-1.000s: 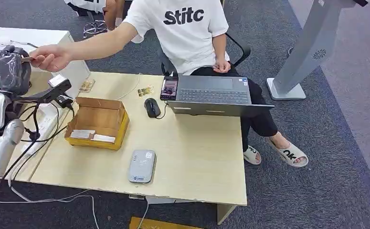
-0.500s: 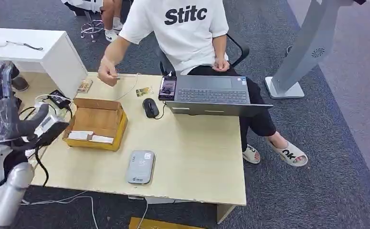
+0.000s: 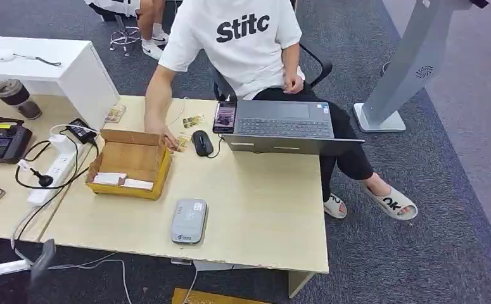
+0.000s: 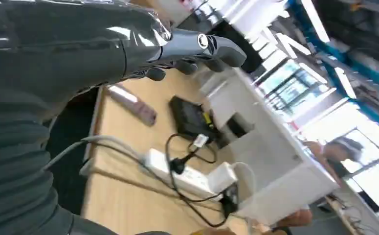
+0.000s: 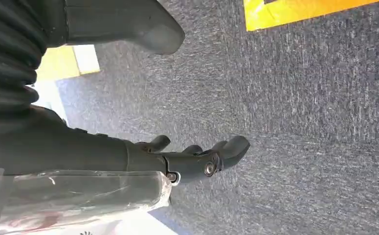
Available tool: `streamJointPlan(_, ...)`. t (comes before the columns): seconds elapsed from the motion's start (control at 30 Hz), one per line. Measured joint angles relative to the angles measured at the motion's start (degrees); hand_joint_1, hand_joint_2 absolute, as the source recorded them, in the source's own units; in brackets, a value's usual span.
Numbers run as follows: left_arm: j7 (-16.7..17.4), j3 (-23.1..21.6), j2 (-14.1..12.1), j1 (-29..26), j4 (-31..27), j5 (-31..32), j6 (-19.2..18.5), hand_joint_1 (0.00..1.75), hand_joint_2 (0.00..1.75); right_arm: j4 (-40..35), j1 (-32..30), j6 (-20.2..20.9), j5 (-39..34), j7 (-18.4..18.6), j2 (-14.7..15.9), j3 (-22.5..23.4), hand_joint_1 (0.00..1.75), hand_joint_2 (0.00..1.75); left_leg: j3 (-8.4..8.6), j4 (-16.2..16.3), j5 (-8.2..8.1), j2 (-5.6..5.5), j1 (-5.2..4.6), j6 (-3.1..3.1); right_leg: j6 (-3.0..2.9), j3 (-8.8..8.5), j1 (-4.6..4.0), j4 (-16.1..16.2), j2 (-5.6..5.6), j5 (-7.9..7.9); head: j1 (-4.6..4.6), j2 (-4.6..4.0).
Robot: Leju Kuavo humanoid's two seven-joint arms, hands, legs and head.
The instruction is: Pass the card to the sensor for recognition and then transmit it.
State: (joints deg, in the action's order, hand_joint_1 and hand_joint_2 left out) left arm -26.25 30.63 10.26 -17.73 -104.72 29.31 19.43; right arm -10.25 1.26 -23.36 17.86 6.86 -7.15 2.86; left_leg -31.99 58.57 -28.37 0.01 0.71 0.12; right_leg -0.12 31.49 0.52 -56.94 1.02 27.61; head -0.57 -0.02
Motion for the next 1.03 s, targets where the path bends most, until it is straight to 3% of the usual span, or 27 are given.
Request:
streamJointPlan(0.1,-1.5,8.7,4.1,1.2,2.1,0.7,1.7,0.0,1.75,0.0,0.0,-0.4,0.3,-0.4,-0.3,0.7,0.0,1.75,0.04,0.0,0.02,0.0,0.0,-0.02,-0.01,-0.01,0.0,0.0,0.0,0.0,0.0,0.0)
streamJointPlan(0.27,-0.9,17.3,7.3,3.8,11.4,4.3,6.4,0.0,1.75,0.0,0.0,-0.8,0.7,-0.2,-0.8,1.9,0.0,1.75,0.04,0.0,0.02,-0.08,0.02,-0.03,-0.02,-0.03,-0.01,0.0,-0.08,0.01,-0.02,0.0)
streamJointPlan(0.5,1.8,27.8,8.3,10.0,34.3,14.1,8.9,0.0,1.75,0.0,0.1,-0.9,1.1,1.6,-1.1,3.1,0.0,1.75,0.05,0.0,0.03,-0.15,-0.02,-0.01,0.0,-0.06,0.0,0.0,-0.13,0.01,0.04,0.0)
streamJointPlan(0.7,2.9,33.1,8.1,13.1,46.6,15.5,9.4,0.0,1.75,0.0,0.1,-0.8,1.4,1.9,-1.3,3.6,0.0,1.75,0.05,0.0,0.04,-0.2,-0.05,0.0,0.01,-0.08,0.0,0.0,-0.2,0.01,0.0,0.0)
streamJointPlan(0.83,9.4,35.8,7.4,15.4,53.9,18.0,9.0,0.0,1.75,0.0,0.2,-0.8,2.4,2.0,-1.3,3.8,0.0,1.75,0.06,0.0,0.04,-0.25,-0.06,0.01,0.01,-0.11,0.01,0.0,-0.24,0.01,0.0,0.0)
streamJointPlan(0.97,17.0,36.8,4.1,17.4,68.0,25.9,9.2,0.0,1.75,0.0,0.3,-0.2,4.3,2.4,-1.3,3.8,0.0,1.75,0.07,0.0,0.04,-0.25,-0.03,0.0,0.01,-0.09,0.01,0.0,-0.24,0.01,0.0,0.0)
streamJointPlan(1.0,19.7,36.8,3.6,17.9,71.3,27.7,8.6,0.0,1.75,0.0,0.4,-0.1,4.8,2.4,-1.3,3.8,0.0,0.0,0.07,0.0,0.06,-0.25,-0.03,0.03,0.01,-0.09,0.01,0.0,-0.24,0.01,0.02,0.0)
streamJointPlan(1.03,22.0,36.7,3.0,18.4,74.0,29.1,7.6,0.0,1.75,-0.1,0.4,-0.1,5.2,2.2,-1.3,3.8,0.0,0.0,0.06,0.0,0.06,-0.24,-0.04,0.02,0.01,-0.1,0.01,0.0,-0.24,0.01,0.02,0.0)
